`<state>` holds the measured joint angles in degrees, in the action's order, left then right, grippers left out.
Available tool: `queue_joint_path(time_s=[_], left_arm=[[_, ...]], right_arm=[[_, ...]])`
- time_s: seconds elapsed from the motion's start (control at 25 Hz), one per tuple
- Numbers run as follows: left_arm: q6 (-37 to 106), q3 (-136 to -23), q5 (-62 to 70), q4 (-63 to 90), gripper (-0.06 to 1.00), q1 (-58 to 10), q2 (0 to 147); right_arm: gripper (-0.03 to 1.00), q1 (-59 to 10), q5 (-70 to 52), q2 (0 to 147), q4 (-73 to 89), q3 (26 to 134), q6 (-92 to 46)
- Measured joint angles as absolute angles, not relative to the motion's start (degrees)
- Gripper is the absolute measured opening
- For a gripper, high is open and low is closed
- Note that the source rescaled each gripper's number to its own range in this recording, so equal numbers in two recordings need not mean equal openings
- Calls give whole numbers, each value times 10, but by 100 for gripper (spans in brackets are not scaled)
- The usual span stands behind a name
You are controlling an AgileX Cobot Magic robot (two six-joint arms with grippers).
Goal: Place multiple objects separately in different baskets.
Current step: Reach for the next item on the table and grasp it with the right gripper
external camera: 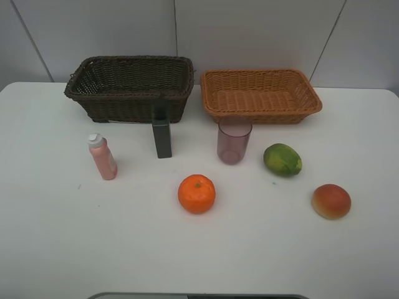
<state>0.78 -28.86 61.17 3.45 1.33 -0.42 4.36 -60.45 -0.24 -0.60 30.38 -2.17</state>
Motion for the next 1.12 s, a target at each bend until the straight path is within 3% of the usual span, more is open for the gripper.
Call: queue_joint_path(time_s=[1.12], left_arm=[[8,-289,612,34,100,13,-4]], right_arm=[[100,44,-605,-2,-6,304,-22]])
